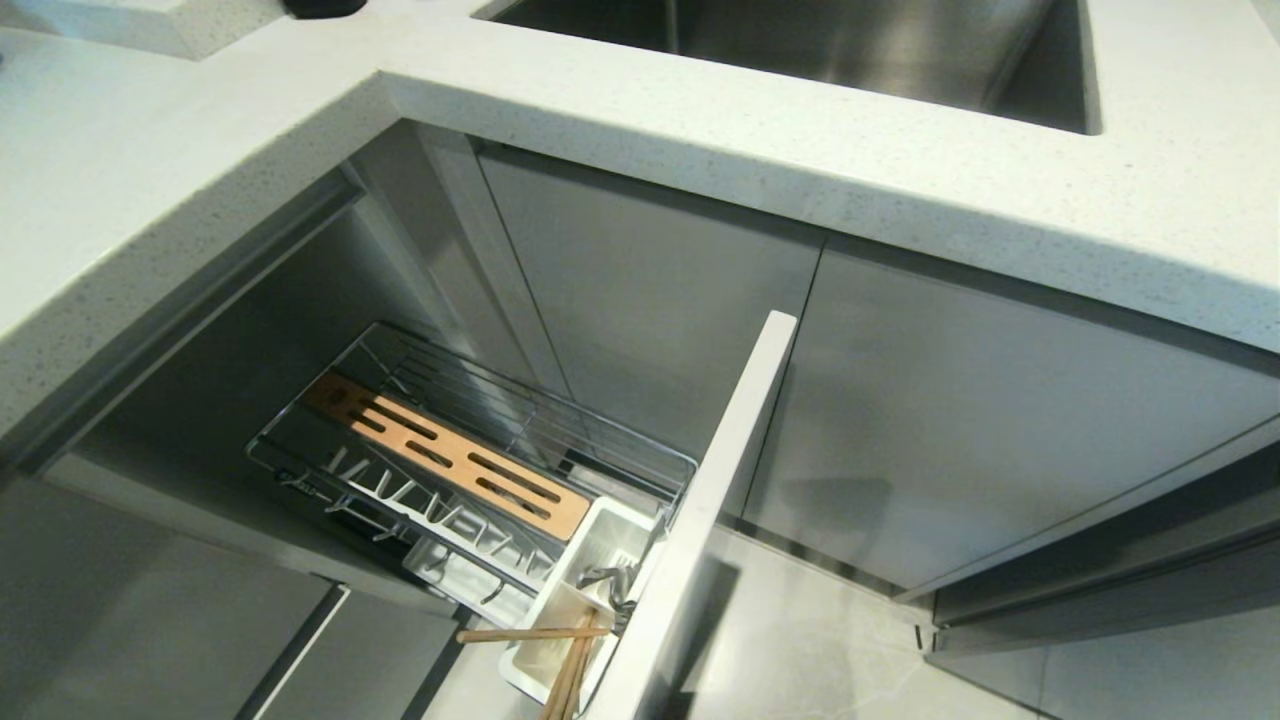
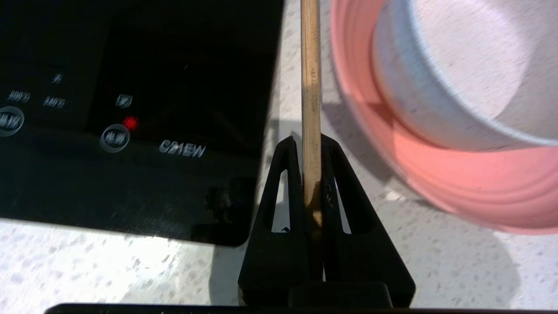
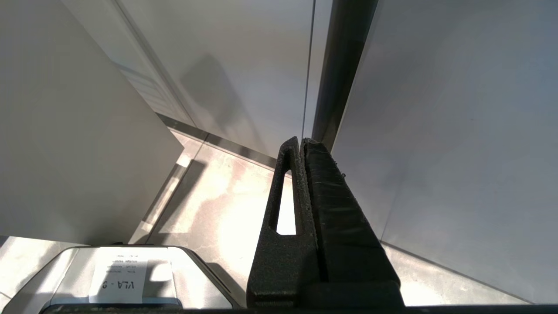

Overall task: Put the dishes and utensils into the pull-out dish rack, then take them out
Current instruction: Take the chopsticks out of the cupboard

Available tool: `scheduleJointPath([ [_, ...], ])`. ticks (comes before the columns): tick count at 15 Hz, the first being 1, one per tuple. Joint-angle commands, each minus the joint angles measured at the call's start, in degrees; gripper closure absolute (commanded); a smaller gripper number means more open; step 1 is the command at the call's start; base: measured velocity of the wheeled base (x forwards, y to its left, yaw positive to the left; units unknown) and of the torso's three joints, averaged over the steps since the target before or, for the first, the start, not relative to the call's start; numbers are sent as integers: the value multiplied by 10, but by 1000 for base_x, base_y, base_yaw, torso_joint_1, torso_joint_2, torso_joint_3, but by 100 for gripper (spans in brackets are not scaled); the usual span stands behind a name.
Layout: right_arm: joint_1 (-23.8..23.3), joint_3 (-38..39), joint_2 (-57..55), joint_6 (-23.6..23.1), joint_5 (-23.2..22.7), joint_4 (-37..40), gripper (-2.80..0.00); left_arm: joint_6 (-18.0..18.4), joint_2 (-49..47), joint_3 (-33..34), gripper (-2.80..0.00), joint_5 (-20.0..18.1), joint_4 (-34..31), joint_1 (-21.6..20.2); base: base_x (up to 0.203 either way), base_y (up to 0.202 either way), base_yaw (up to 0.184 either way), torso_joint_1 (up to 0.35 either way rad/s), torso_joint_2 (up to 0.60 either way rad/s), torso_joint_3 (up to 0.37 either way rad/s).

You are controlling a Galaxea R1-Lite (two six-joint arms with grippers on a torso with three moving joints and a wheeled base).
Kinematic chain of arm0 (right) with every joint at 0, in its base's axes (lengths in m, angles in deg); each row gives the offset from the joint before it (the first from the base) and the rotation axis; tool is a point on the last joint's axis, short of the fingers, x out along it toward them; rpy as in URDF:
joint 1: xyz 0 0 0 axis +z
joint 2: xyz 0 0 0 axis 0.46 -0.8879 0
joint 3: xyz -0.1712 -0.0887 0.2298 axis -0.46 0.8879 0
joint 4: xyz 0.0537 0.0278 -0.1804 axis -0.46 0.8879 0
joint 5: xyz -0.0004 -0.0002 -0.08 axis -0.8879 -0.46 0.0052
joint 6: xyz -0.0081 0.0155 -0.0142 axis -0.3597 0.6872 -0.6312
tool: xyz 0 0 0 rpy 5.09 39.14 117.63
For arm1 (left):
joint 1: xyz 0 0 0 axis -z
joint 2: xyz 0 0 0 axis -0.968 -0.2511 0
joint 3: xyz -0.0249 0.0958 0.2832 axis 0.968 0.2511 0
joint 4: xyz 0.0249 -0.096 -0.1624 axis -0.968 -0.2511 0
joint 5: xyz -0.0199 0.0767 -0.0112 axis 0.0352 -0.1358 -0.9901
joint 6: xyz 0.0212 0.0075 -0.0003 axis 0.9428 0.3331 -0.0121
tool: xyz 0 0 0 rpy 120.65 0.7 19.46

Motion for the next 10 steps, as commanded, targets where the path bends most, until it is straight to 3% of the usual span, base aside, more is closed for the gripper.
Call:
scheduleJointPath([
  [1, 0, 1, 0, 0, 0, 0, 0, -2, 0, 1, 0, -3, 3, 9, 0, 0, 0, 0, 0, 0],
  [10, 1, 1, 0, 0, 0, 0, 0, -2, 15, 7, 0, -13, 4, 55, 0, 0, 0, 0, 0, 0],
])
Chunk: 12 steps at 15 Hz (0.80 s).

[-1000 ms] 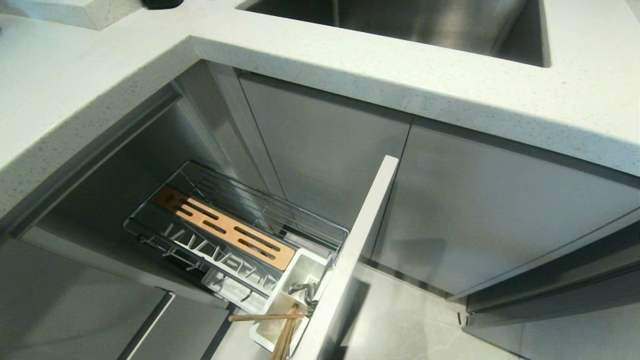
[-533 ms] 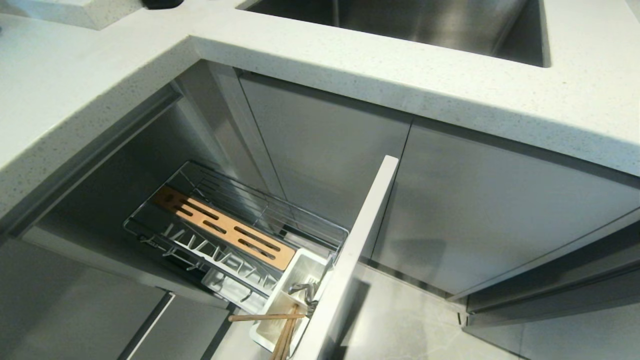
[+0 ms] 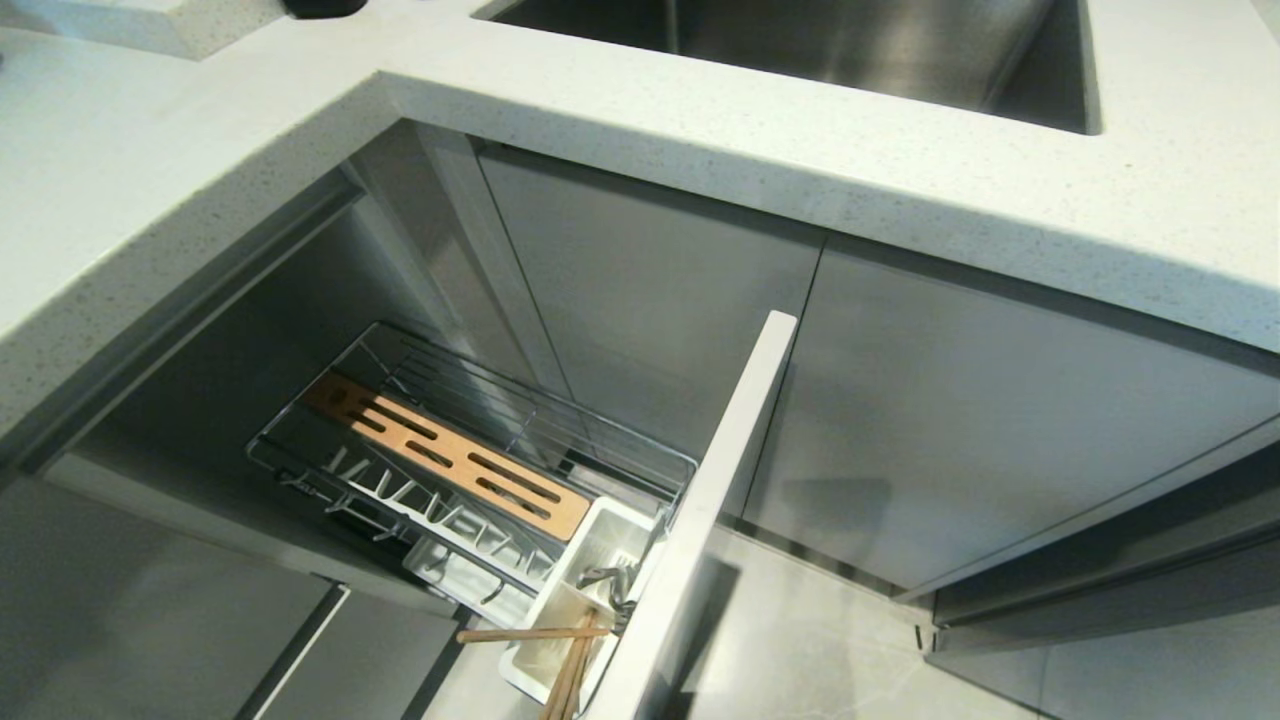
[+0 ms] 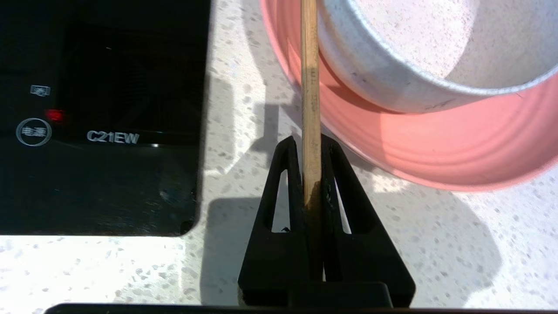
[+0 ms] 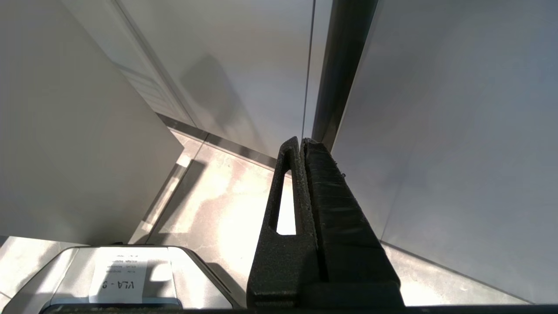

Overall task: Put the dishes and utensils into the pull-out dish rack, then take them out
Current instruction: Take the chopsticks out of the cupboard

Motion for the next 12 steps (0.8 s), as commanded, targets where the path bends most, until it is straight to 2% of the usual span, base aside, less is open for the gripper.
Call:
scheduleJointPath([
  [1, 0, 1, 0, 0, 0, -1, 0, -2, 3, 1, 0, -4, 2, 5, 0, 0, 0, 0, 0, 0],
  [3, 1, 1, 0, 0, 0, 0, 0, -3, 4, 10, 0, -15, 21, 7, 0, 0, 0, 0, 0, 0],
  [12, 0, 1, 0, 0, 0, 0, 0, -2, 8, 24, 0, -23, 22, 10, 0, 0, 0, 0, 0, 0],
])
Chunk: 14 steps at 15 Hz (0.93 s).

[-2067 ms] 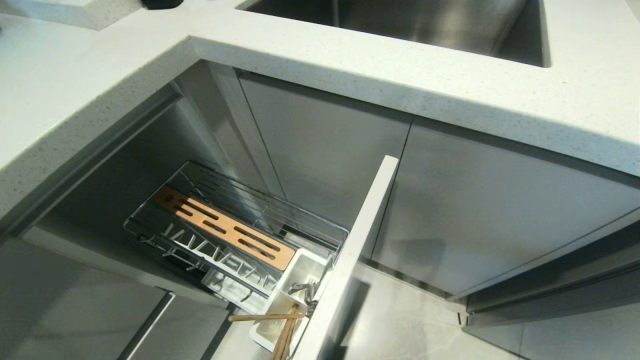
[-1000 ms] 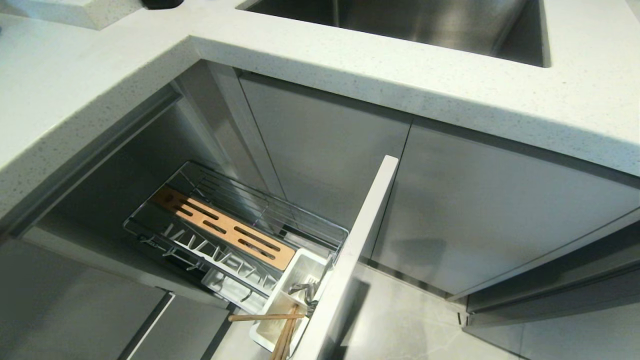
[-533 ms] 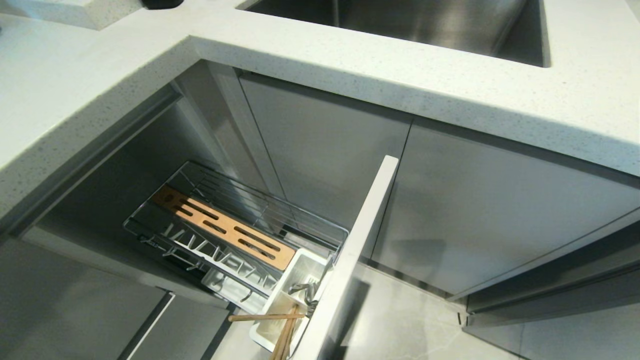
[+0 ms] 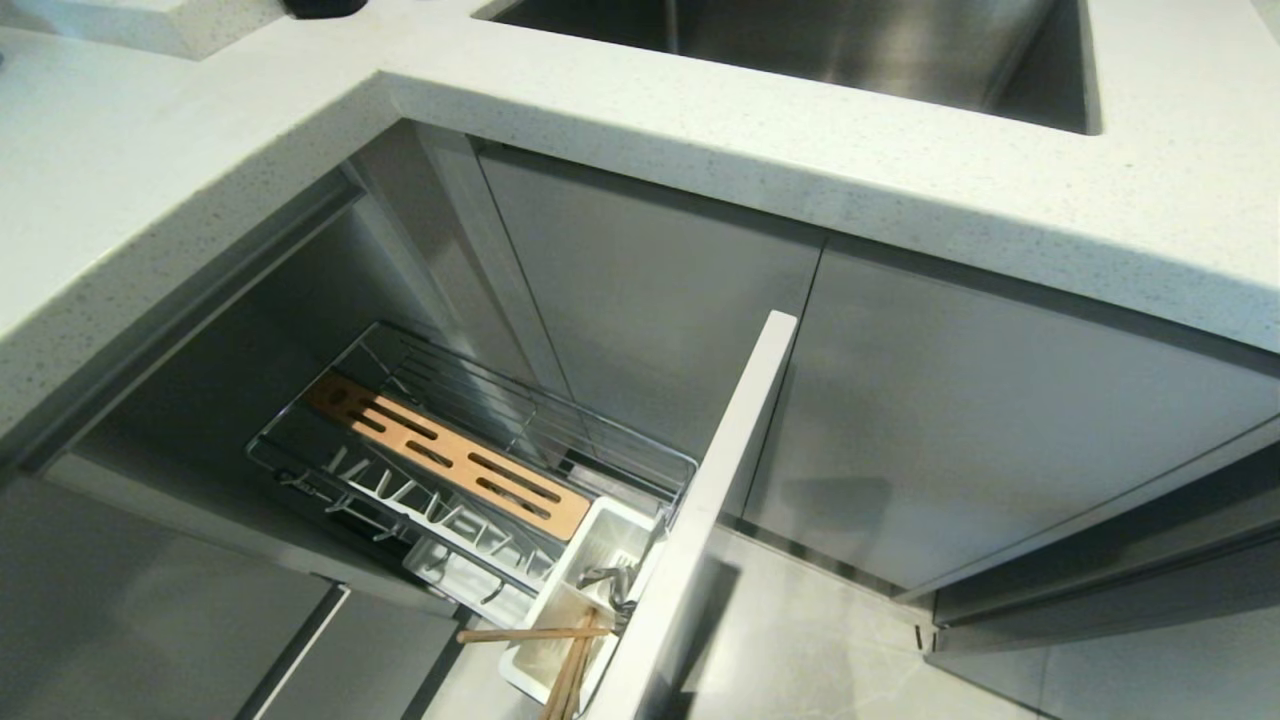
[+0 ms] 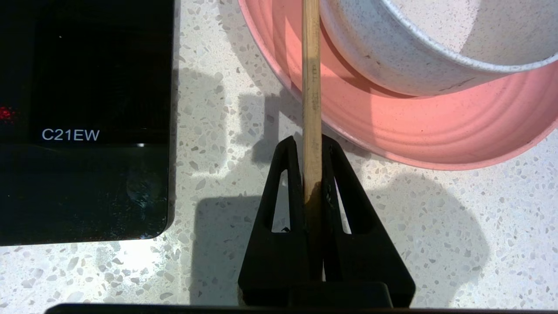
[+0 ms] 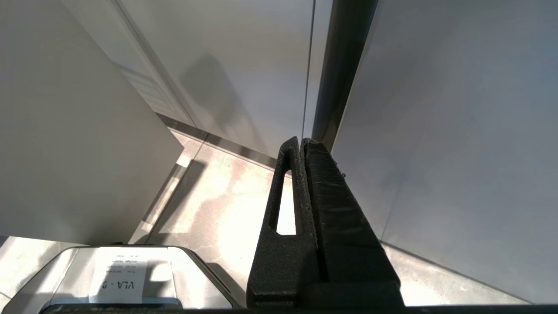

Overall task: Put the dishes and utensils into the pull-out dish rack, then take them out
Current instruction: Take the chopsticks out of the cupboard

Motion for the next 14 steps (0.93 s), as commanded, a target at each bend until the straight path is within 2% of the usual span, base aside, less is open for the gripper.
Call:
scheduleJointPath([
  [1, 0, 1, 0, 0, 0, 0, 0, -2, 2, 2, 0, 0, -2, 0, 0, 0, 0, 0, 0, 0],
  [14, 0, 1, 0, 0, 0, 0, 0, -1, 3, 9, 0, -8, -1, -2, 0, 0, 0, 0, 0, 0],
])
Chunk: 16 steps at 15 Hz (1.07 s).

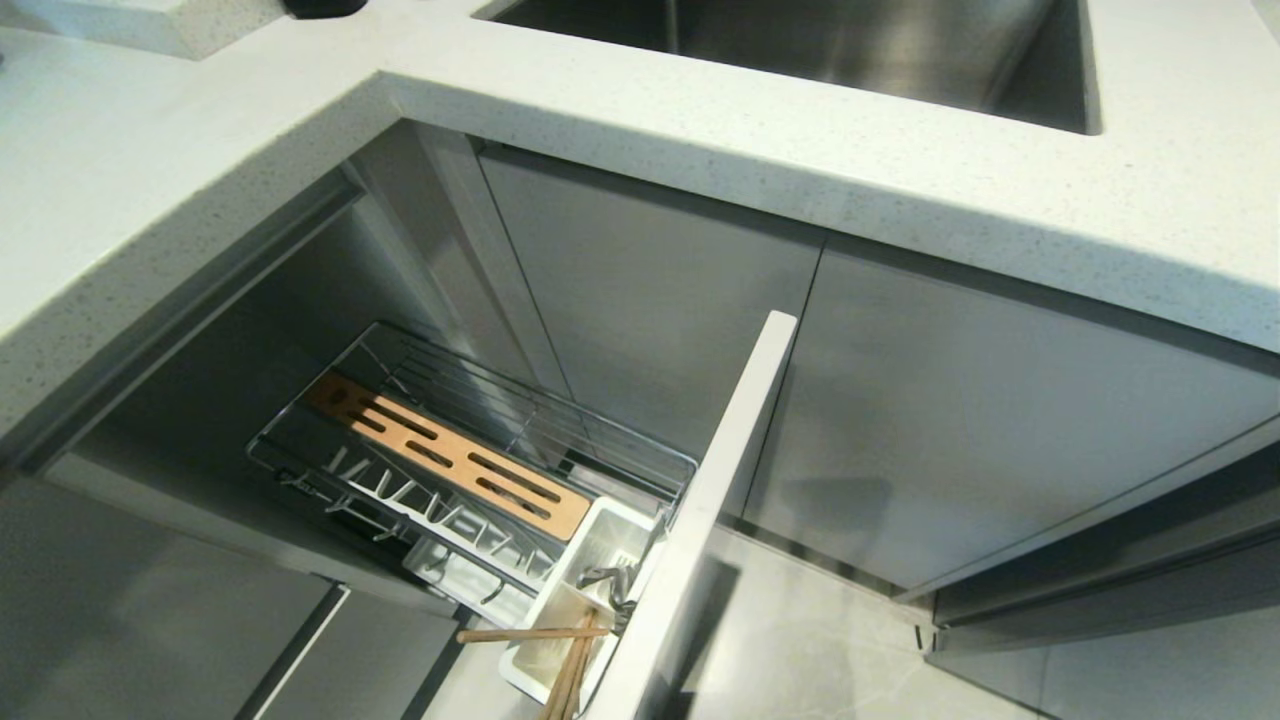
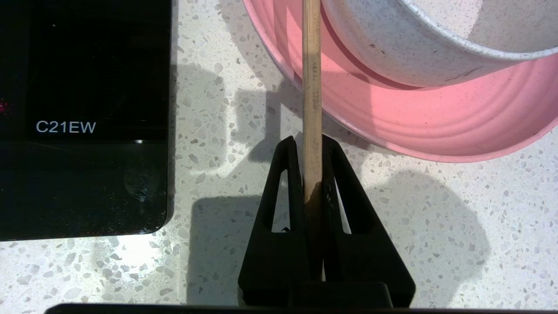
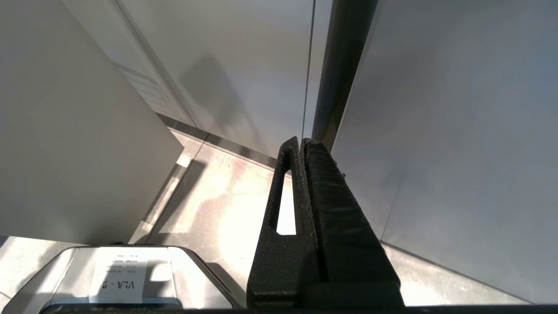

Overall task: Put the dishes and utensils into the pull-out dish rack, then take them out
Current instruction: Take the chopsticks out of the cupboard

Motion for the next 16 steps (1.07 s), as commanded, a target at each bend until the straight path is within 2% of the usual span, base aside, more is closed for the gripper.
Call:
scheduleJointPath([
  [1, 0, 1, 0, 0, 0, 0, 0, -2, 0, 0, 0, -1, -2, 0, 0, 0, 0, 0, 0, 0],
  [8, 0, 1, 0, 0, 0, 0, 0, 1, 1, 2, 0, -1, -1, -1, 0, 0, 0, 0, 0, 0],
  [9, 0, 1, 0, 0, 0, 0, 0, 1, 1, 2, -280, -1, -1, -1, 0, 0, 0, 0, 0, 0],
  [16, 0, 1, 0, 0, 0, -1, 0, 1, 9, 1, -280, 0, -1, -11, 0, 0, 0, 0, 0, 0],
])
